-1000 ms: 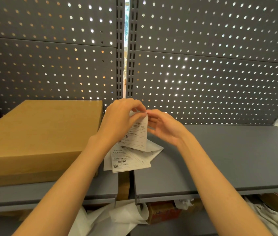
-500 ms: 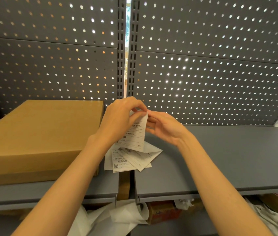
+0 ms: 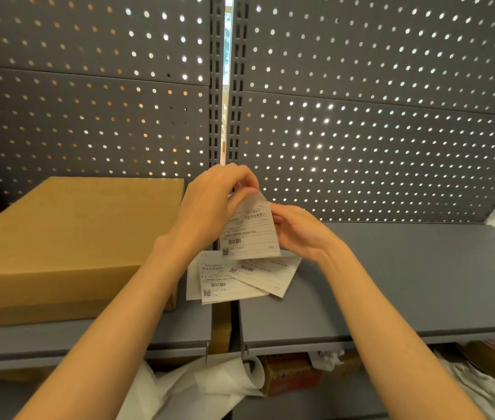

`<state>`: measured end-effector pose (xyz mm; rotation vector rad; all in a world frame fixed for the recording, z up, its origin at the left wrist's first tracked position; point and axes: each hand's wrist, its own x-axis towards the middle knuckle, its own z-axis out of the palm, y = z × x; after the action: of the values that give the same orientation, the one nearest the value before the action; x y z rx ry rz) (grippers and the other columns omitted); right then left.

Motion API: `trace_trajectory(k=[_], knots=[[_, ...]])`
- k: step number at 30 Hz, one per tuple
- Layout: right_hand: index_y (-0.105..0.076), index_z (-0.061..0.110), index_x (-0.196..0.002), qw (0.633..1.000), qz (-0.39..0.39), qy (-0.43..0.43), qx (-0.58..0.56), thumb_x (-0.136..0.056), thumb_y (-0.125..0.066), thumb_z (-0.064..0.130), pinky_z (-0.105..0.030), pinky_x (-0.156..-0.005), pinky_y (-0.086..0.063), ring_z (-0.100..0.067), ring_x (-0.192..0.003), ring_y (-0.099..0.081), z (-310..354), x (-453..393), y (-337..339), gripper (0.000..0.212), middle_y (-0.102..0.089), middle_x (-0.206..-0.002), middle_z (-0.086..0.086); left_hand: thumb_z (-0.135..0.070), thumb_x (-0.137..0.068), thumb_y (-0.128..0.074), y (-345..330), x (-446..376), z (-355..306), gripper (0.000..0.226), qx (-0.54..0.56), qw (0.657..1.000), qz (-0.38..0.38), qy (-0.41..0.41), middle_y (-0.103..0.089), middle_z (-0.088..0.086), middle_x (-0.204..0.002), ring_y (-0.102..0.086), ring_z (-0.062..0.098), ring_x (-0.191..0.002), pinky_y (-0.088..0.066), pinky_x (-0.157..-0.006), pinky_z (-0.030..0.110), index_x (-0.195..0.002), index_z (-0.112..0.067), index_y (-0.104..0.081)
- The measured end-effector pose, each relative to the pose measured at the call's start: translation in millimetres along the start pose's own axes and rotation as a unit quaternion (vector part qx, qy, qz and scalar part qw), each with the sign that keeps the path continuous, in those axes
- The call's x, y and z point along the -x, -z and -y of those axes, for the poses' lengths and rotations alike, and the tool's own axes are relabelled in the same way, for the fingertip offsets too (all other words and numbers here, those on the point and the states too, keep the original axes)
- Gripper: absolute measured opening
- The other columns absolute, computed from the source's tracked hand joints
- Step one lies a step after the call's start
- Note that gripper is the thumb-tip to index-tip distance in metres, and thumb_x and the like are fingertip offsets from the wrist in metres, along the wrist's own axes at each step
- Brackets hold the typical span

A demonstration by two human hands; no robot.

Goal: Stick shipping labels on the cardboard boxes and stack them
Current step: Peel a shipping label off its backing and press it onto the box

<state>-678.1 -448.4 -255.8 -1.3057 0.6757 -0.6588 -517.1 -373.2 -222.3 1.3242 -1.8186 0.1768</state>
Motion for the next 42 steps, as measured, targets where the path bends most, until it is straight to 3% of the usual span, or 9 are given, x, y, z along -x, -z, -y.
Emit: trace_trajectory(k=[7, 12, 16, 19, 22, 24, 30, 39, 42], knots=[[-0.06, -0.003, -0.12, 1.0, 0.001, -0.007, 0.016, -0.094, -0.053, 0.02, -0.04, -0.099, -0.047, -0.03, -0.117, -0.057, -8, 2, 6, 0.035, -0.061, -0.124, -0.019, -0.021, -0.091, -0.058, 6, 0, -2, 0.007, 0.022, 1.0, -0.014, 0.001, -0.063, -0.011, -0.085, -0.056, 0.008, -0.081, -0.045, -0.073, 0.027, -0.087, -0.021, -0.064], [-0.061, -0.001, -0.119, 1.0, -0.015, -0.012, 0.023, -0.095, -0.052, 0.017, -0.022, -0.079, -0.054, -0.018, -0.103, -0.065, -10, 3, 7, 0.031, -0.065, -0.12, -0.014, -0.02, -0.091, -0.058, 10, 0, -1, 0.007, 0.024, 1.0, -0.017, -0.001, -0.062, -0.011, -0.085, -0.055, 0.006, -0.08, -0.044, -0.075, 0.024, -0.088, -0.018, -0.064], [-0.057, -0.004, -0.122, 0.999, -0.045, -0.014, -0.025, -0.095, -0.052, 0.02, -0.029, -0.083, -0.054, -0.02, -0.099, -0.065, -10, 1, 8, 0.036, -0.065, -0.115, -0.015, -0.017, -0.09, -0.059, 11, 3, 1, 0.006, 0.034, 0.999, -0.006, -0.003, -0.061, -0.013, -0.083, -0.054, 0.001, -0.078, -0.044, -0.072, 0.024, -0.087, -0.019, -0.064], [-0.057, 0.006, -0.105, 0.996, -0.059, -0.003, -0.074, -0.095, -0.051, 0.02, -0.033, -0.084, -0.051, -0.021, -0.089, -0.064, -6, 0, 7, 0.018, -0.065, -0.104, -0.012, -0.017, -0.089, -0.06, 9, 5, 3, 0.005, 0.042, 0.999, 0.0, 0.003, -0.063, -0.011, -0.085, -0.057, 0.006, -0.081, -0.049, -0.075, 0.034, -0.088, -0.02, -0.065], [-0.058, 0.014, -0.092, 0.996, -0.048, -0.006, -0.069, -0.095, -0.049, 0.036, -0.028, -0.073, -0.052, -0.017, -0.076, -0.065, 1, 3, 1, 0.024, -0.067, -0.088, -0.006, -0.018, -0.089, -0.06, 8, 4, 4, 0.006, 0.046, 0.999, 0.001, 0.003, -0.062, -0.01, -0.085, -0.058, 0.009, -0.081, -0.05, -0.075, 0.038, -0.089, -0.02, -0.065], [-0.06, 0.014, -0.091, 0.998, -0.033, -0.012, -0.057, -0.091, -0.05, 0.046, -0.029, -0.075, -0.051, -0.017, -0.075, -0.064, 5, 6, -3, 0.033, -0.067, -0.083, -0.003, -0.018, -0.089, -0.059, 8, 4, 4, 0.005, 0.049, 0.999, 0.002, 0.002, -0.062, -0.011, -0.085, -0.059, 0.01, -0.081, -0.05, -0.075, 0.039, -0.088, -0.02, -0.064], [-0.052, 0.004, -0.128, 0.999, -0.037, 0.011, 0.01, -0.089, -0.06, 0.016, -0.03, -0.08, -0.045, -0.017, -0.086, -0.059, 4, 7, -7, 0.041, -0.063, -0.098, -0.005, -0.017, -0.089, -0.06, 9, 3, 2, 0.006, 0.047, 0.999, 0.002, 0.002, -0.063, -0.009, -0.086, -0.059, 0.011, -0.08, -0.05, -0.075, 0.039, -0.087, -0.02, -0.064], [-0.052, 0.004, -0.125, 0.997, -0.071, 0.02, 0.003, -0.087, -0.063, 0.009, -0.022, -0.069, -0.052, -0.013, -0.076, -0.063, -3, 4, 0, 0.04, -0.069, -0.088, -0.001, -0.018, -0.09, -0.059, 16, 4, 3, 0.007, 0.048, 0.999, 0.009, 0.013, -0.062, -0.01, -0.085, -0.055, 0.002, -0.077, -0.042, -0.07, 0.022, -0.086, -0.023, -0.062], [-0.053, 0.006, -0.125, 0.997, -0.08, 0.011, 0.011, -0.087, -0.063, 0.01, -0.023, -0.067, -0.052, -0.013, -0.074, -0.064, -6, 4, 2, 0.04, -0.069, -0.086, -0.001, -0.018, -0.09, -0.059, 17, 4, 3, 0.007, 0.052, 0.998, 0.004, 0.017, -0.062, -0.01, -0.085, -0.056, 0.003, -0.076, -0.045, -0.069, 0.024, -0.085, -0.022, -0.062]])
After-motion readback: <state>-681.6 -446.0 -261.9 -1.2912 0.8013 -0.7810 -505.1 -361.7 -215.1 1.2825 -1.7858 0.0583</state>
